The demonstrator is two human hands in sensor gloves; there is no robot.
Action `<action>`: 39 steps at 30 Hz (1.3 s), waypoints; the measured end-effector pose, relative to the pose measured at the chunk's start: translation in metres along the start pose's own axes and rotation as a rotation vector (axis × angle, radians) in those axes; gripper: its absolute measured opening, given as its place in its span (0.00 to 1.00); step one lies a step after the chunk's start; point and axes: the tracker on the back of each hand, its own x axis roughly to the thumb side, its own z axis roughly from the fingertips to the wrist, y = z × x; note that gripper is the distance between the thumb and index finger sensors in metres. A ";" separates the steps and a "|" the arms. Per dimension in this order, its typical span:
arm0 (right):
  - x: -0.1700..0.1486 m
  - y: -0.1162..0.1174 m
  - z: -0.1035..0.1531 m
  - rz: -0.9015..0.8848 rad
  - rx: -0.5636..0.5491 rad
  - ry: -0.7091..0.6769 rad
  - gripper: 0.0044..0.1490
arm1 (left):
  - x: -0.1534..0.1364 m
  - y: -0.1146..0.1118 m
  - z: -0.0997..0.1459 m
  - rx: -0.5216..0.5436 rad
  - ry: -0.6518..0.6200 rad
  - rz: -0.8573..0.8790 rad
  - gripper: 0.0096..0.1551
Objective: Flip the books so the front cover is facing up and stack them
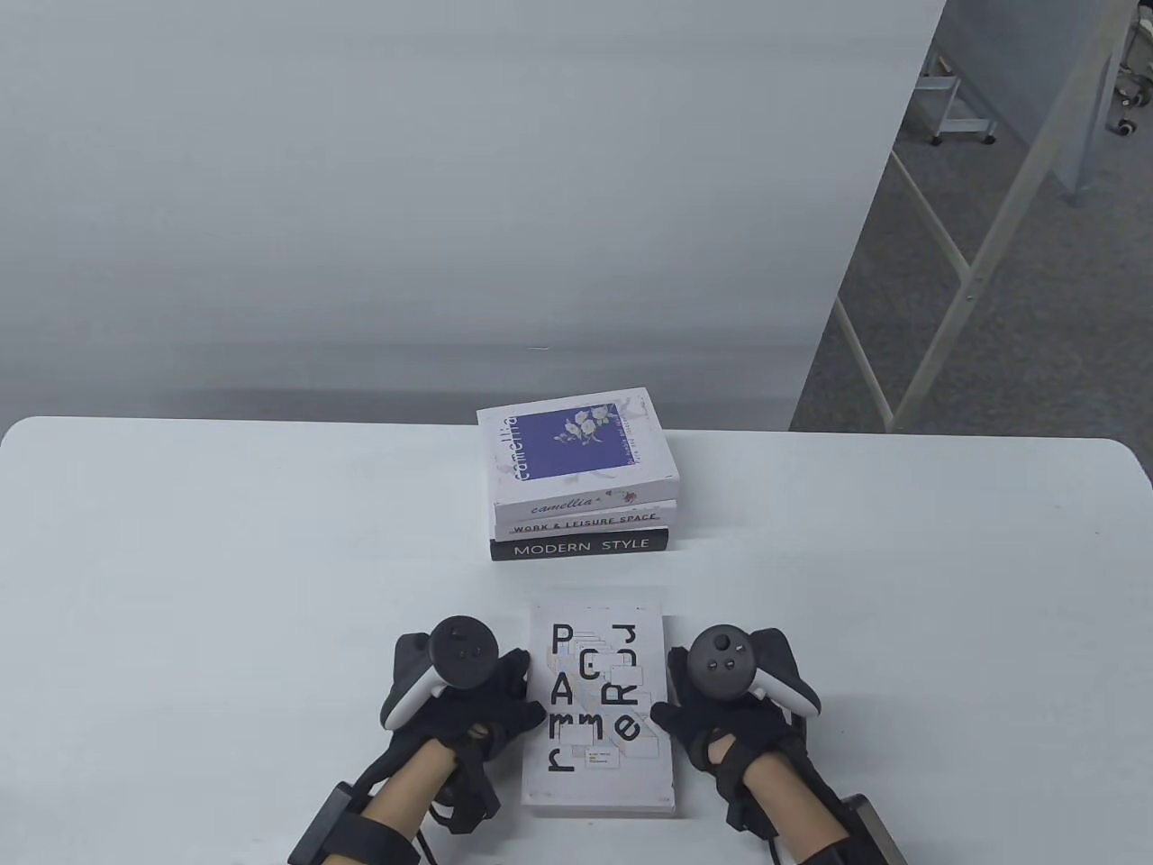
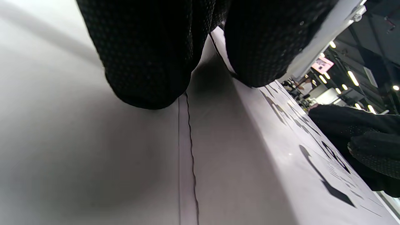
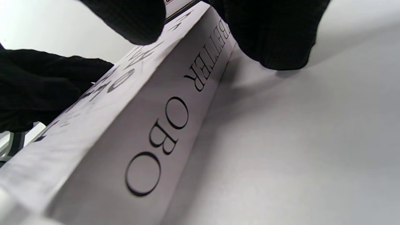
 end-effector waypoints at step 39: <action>0.051 0.002 0.035 0.176 -0.276 -0.415 0.52 | -0.004 0.006 -0.002 -0.005 0.018 -0.111 0.37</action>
